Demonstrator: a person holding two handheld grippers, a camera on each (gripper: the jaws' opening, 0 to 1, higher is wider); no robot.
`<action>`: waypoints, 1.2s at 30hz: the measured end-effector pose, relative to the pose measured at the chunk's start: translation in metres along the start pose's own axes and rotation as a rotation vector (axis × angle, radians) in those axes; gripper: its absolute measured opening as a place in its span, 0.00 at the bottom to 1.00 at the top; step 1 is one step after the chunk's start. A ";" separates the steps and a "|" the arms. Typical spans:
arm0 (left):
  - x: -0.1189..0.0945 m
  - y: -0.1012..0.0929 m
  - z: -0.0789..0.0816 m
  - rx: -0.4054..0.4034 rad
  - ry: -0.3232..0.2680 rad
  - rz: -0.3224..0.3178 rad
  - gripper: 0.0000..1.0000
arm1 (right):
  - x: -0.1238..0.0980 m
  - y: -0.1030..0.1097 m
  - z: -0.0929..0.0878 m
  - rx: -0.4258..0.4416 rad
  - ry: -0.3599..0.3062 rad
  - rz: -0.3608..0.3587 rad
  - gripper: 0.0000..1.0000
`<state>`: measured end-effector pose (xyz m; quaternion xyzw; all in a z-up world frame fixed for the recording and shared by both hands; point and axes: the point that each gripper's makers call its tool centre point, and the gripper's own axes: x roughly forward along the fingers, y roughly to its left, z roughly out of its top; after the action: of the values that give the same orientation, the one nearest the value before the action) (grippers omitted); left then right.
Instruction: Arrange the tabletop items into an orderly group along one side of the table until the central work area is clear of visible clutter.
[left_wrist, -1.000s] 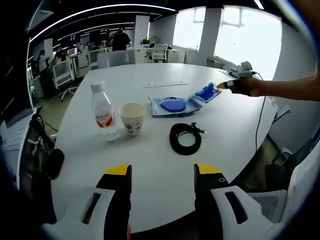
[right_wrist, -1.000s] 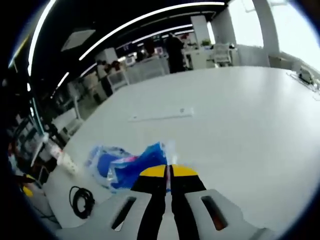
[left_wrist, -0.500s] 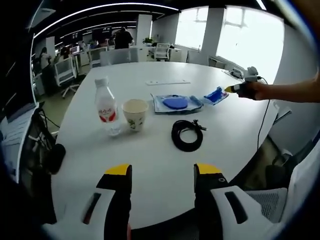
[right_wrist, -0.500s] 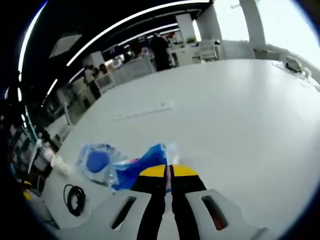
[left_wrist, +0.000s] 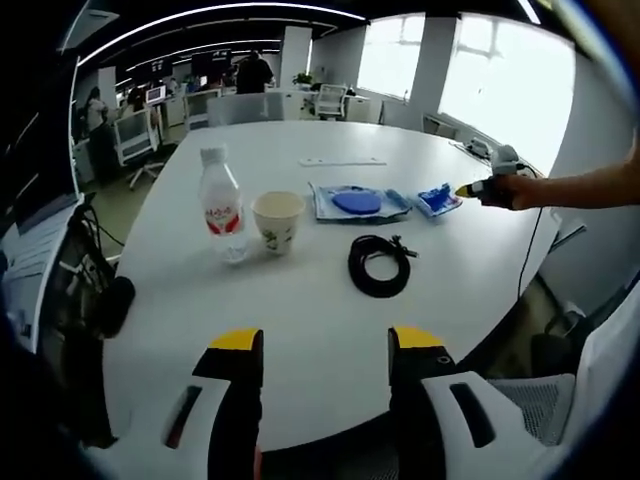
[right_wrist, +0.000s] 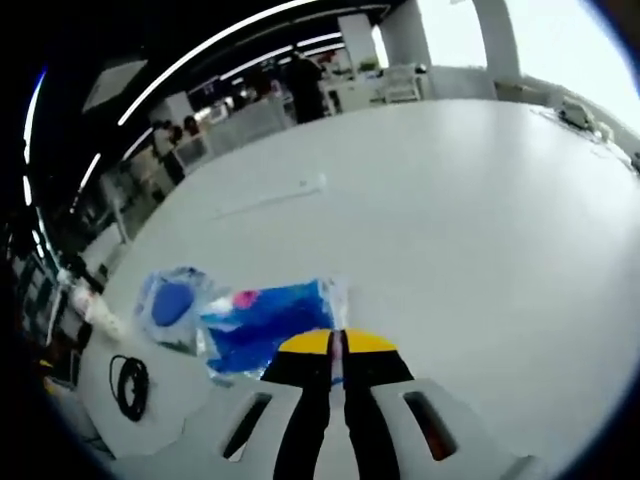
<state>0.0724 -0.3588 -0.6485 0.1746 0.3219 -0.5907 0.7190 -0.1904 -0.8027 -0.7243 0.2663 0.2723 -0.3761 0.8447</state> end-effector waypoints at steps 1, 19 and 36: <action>0.001 0.000 0.000 -0.001 0.001 0.002 0.50 | 0.000 -0.001 -0.001 0.002 0.002 -0.001 0.00; 0.004 -0.004 0.004 0.032 0.005 0.007 0.50 | -0.009 -0.003 -0.016 -0.033 0.047 0.001 0.05; 0.006 0.002 -0.013 0.008 0.020 0.026 0.49 | -0.020 0.046 -0.036 -0.176 0.085 0.091 0.07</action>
<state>0.0712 -0.3543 -0.6622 0.1874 0.3245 -0.5806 0.7228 -0.1752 -0.7428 -0.7259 0.2189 0.3274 -0.3003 0.8687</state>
